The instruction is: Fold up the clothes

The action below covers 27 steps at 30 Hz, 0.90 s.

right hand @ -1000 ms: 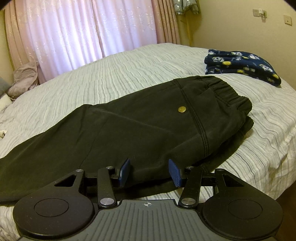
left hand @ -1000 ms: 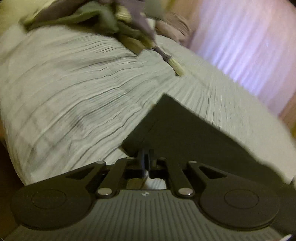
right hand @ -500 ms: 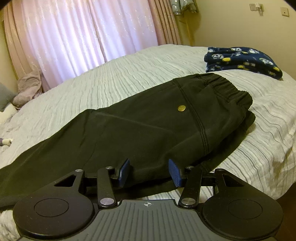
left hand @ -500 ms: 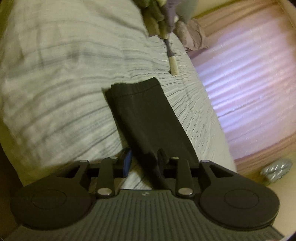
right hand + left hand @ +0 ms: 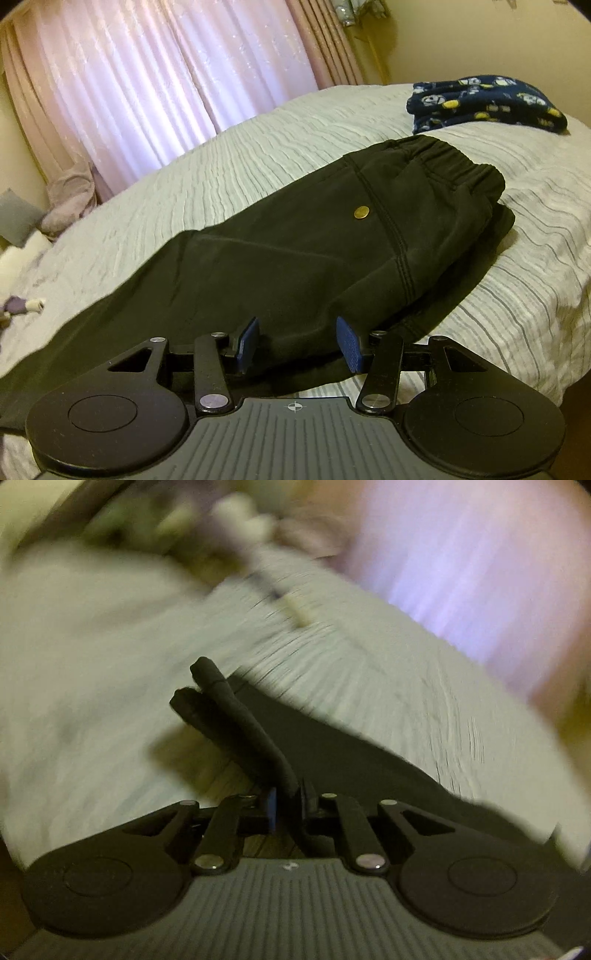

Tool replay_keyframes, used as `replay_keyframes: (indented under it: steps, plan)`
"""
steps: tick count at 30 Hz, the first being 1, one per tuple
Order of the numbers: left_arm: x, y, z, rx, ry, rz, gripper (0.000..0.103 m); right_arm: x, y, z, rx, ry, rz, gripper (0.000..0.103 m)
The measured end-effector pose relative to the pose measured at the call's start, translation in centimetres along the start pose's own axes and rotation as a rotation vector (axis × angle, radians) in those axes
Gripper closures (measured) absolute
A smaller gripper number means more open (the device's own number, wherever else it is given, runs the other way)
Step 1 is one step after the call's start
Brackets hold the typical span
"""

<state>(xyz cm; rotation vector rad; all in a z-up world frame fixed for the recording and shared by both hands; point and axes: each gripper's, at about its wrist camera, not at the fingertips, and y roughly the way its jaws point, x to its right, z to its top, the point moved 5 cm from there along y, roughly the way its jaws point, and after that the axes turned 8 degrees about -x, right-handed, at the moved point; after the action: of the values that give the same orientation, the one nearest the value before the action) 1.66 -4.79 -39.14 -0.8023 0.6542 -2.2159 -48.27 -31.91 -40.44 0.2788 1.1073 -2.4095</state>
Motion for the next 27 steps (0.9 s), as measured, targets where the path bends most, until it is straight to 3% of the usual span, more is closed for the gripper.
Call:
replay_keyframes:
  steps: [5,8,12,14,15,18,20,23,27]
  plan:
    - [9.5,-2.2,2.4,0.110,0.481,0.033,0.096,0.2,-1.0,0.1,0.013,0.032,0.020,0.052]
    - [17.2,-3.9,-0.3,0.176,0.719,-0.094,0.095,0.3,-1.8,0.2,0.033,0.064,0.021,0.052]
    - [24.7,-2.5,-8.8,0.068,0.978,-0.273,0.090,0.6,-3.1,0.6,0.071,0.104,0.026,0.052]
    - [26.6,-0.1,-14.3,-0.064,1.104,-0.299,0.087,0.7,-3.4,0.8,0.073,0.123,0.031,0.052]
    - [27.0,1.2,-16.8,-0.117,1.165,-0.263,0.087,0.7,-3.5,0.8,0.071,0.132,0.034,0.052]
    - [26.8,1.3,-18.4,-0.066,1.193,-0.203,0.089,0.5,-3.9,0.8,0.062,0.163,0.059,0.052]
    - [26.1,0.5,-16.8,-0.106,1.105,-0.251,0.081,0.0,-4.6,0.9,0.062,0.188,0.115,0.052]
    - [24.1,-1.7,-14.4,-0.156,0.949,-0.369,0.080,-1.4,-4.6,1.1,0.041,0.235,0.224,0.052]
    - [21.9,-3.1,-11.5,-0.179,0.800,-0.380,0.080,-5.0,-2.4,0.8,-0.100,0.340,0.432,0.052]
